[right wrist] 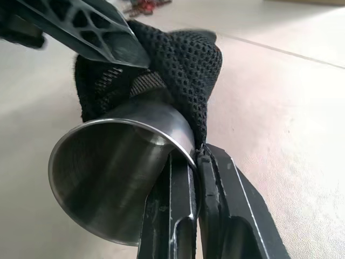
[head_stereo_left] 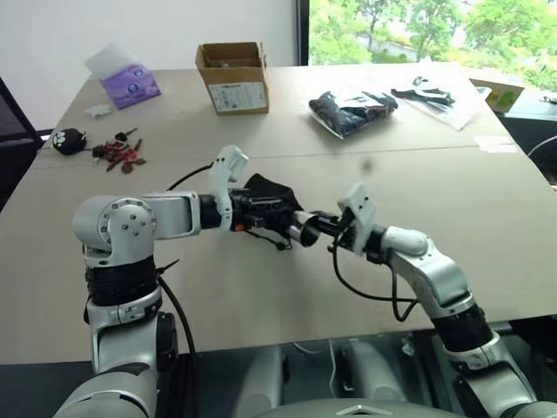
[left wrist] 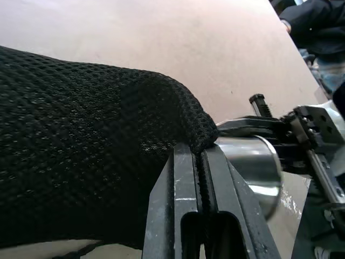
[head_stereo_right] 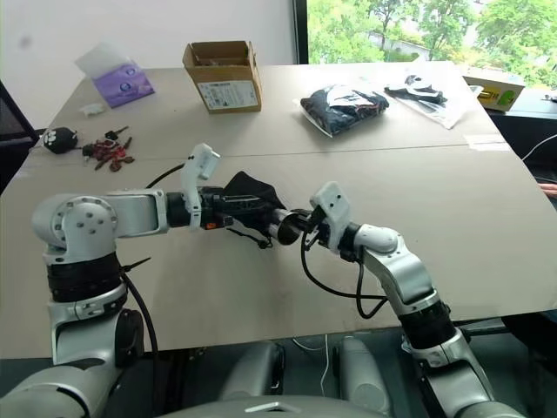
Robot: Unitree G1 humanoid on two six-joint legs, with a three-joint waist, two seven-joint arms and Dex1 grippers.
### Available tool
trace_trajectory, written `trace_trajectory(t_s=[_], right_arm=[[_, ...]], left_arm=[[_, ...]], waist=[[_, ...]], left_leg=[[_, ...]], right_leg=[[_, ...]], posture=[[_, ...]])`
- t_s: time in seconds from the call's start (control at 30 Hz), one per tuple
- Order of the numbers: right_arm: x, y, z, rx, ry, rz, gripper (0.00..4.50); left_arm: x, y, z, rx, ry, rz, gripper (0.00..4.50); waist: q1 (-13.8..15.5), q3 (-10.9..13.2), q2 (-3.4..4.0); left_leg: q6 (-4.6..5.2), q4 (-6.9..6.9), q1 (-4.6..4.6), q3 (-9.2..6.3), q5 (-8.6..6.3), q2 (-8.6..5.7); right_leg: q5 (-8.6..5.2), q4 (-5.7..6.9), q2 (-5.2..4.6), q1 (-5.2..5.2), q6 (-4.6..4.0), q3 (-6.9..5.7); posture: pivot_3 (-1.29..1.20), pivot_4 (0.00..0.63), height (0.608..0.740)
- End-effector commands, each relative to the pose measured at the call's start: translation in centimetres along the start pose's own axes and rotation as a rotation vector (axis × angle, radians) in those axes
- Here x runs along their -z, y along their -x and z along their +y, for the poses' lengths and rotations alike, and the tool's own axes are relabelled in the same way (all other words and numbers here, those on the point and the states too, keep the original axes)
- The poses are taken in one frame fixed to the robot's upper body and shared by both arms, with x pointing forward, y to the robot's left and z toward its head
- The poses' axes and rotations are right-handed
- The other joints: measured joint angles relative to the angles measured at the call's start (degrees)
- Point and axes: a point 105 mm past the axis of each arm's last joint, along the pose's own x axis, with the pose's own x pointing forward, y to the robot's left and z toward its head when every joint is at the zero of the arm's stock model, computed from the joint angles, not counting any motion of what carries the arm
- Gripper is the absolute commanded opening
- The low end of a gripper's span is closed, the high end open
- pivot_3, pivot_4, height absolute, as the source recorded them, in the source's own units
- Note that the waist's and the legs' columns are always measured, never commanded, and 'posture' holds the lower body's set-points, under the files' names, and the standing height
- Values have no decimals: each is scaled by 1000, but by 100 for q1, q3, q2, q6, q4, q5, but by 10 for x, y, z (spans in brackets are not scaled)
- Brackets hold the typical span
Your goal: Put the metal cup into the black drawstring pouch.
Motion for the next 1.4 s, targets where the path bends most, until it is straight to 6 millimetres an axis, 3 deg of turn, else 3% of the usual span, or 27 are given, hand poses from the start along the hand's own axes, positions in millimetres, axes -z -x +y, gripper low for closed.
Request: trace_trajectory(t_s=[0.03,0.27,0.4,0.47,0.53,0.57,0.67,0.77,0.87,0.93,1.03,1.07,1.17,1.33,1.4], right_arm=[[-9,-11,-2,23,55,-33,65],[-4,-47,3,3,-82,-53,65],[-3,-67,1,30,-4,-13,65],[-13,-76,1,31,-88,-57,65],[-31,-82,-3,39,-291,-139,65],[-33,-86,-5,48,-276,-133,65],[-34,-93,-8,75,-112,-97,65],[-48,-99,-6,99,270,-112,65],[-48,-102,3,47,553,-105,65],[-53,-106,9,21,456,-138,65],[-82,-111,12,-11,4,-249,65],[-87,-111,11,-14,-17,-259,65],[-86,-109,14,-21,254,-221,65],[-83,-100,14,-39,186,-232,65],[-83,-93,9,-50,169,-228,723]], left_arm=[[0,3,-7,-1,-67,-3,0],[-1,2,-21,29,-116,-14,0],[-8,4,-39,100,-130,-60,0],[-12,4,-45,123,-144,-89,0],[-17,3,-51,149,-143,-123,0],[-24,5,-62,223,-128,-174,0],[-33,7,-79,346,-115,-238,0],[-39,8,-85,329,-145,-265,0],[-47,10,-89,346,-144,-302,0],[-50,11,-91,355,-142,-316,0],[-46,9,-99,400,-152,-293,0],[-46,8,-102,410,-155,-293,0],[-50,7,-102,408,-135,-314,0],[-50,9,-81,327,-87,-336,0],[-45,10,-67,277,-59,-335,0]], waist=[[4,0,0],[-4,0,0],[-10,1,1],[-7,1,1],[-3,1,1],[-1,1,1],[-1,1,1],[-8,1,1],[-2,3,-1],[-15,2,-4],[-37,5,-5],[-17,7,-2],[7,7,-2],[-3,7,-3],[-9,7,-3]], left_leg=[[0,0,0,0,0,0],[-1,-1,2,1,1,6],[-1,-2,2,2,1,7],[-2,-1,0,2,1,7],[-2,-3,-1,0,1,11],[-3,-4,-4,-3,1,16],[-3,-3,-8,-4,1,11],[-3,-4,-7,-1,1,2],[-4,-7,-8,0,1,-1],[-4,-7,-9,1,1,0],[-7,-10,-7,2,0,12],[-12,-10,-8,1,-2,21],[-15,-9,-11,-8,-3,14],[-14,-8,-11,-6,-3,-4],[-15,-12,-10,-8,-2,-1]], right_leg=[[0,0,0,0,0,1],[1,2,0,0,-1,2],[1,2,0,-2,-1,2],[1,2,0,-3,-1,1],[1,2,-1,-4,-1,1],[1,2,-2,-5,-2,-3],[2,-1,-12,-6,-1,-7],[2,-2,-14,-6,0,-6],[2,-1,-15,-8,0,-5],[2,-2,-18,-9,0,-5],[2,-1,-19,-9,0,-3],[3,-1,-24,-10,-1,-4],[2,-3,-35,-9,-1,-15],[2,-4,-31,-9,1,-13],[2,-3,-31,-10,0,-14]], posture=[[0,150,740],[0,150,740],[0,150,740],[0,150,740],[0,150,740],[0,150,740],[0,150,740],[0,150,740],[0,150,740],[0,150,740],[0,150,740],[0,150,740],[0,150,740],[0,150,740],[0,150,740]])
